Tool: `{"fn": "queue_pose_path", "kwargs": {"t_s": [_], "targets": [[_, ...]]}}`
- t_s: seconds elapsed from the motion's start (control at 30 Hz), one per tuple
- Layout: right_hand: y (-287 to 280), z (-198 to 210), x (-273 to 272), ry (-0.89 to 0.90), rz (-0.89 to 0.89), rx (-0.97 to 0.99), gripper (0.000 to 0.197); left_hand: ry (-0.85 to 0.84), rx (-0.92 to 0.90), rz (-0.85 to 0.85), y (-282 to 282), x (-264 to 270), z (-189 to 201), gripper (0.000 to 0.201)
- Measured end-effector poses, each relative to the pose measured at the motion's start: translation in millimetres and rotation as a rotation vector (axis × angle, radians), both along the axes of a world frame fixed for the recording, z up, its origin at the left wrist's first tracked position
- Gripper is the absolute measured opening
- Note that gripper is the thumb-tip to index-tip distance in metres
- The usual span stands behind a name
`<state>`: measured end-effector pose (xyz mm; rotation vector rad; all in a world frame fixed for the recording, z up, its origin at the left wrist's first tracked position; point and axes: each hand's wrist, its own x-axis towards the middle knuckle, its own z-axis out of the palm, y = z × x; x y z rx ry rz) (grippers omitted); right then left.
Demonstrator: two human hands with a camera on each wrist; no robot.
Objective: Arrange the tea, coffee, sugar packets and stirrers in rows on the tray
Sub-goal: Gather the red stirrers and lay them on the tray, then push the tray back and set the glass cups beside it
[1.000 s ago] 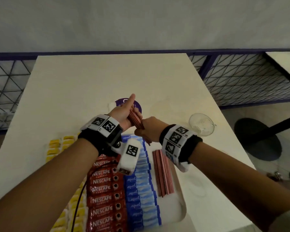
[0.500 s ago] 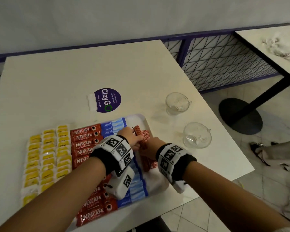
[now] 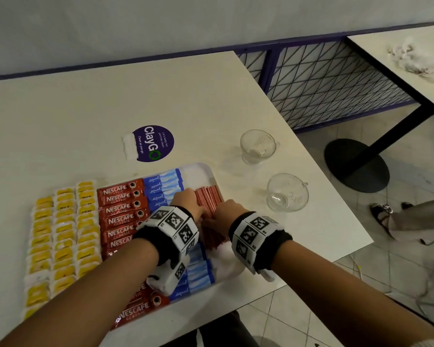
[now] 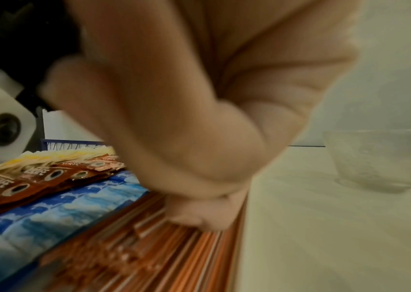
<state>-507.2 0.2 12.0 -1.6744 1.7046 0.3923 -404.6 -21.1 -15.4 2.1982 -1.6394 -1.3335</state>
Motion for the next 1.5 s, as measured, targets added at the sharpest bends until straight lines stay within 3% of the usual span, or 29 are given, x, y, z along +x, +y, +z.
{"fn": "queue_pose_path", "kwargs": {"t_s": [0.23, 0.43, 0.6, 0.8, 1.03, 1.17, 1.3, 1.5], "targets": [[-3, 2, -12, 0.013, 0.019, -0.021, 0.043, -0.105, -0.061, -0.061, 4, 1, 11, 0.034], [-4, 10, -21, 0.003, -0.028, -0.072, 0.041, 0.110, -0.056, 0.091, 9, 9, 22, 0.028], [-8, 4, -24, -0.051, -0.104, -0.058, 0.034, 0.167, -0.187, 0.161, 23, 37, 44, 0.016], [-5, -11, -28, -0.051, -0.158, 0.002, 0.035, 0.022, -0.310, 0.314, 64, 98, 58, 0.016], [13, -8, -24, -0.062, -0.210, -0.062, 0.034, -0.158, -0.231, 0.454, 120, 182, 59, 0.026], [25, -10, -21, 0.080, -0.167, -0.055, 0.038, -0.223, -0.134, 0.499, 155, 223, 48, 0.035], [31, -18, -24, 0.163, -0.090, -0.095, 0.038, -0.031, 0.046, 0.653, 179, 246, 24, 0.045], [30, -36, -34, 0.023, -0.148, -0.212, 0.037, 0.362, 0.068, 0.905, 191, 236, 18, 0.038]]}}
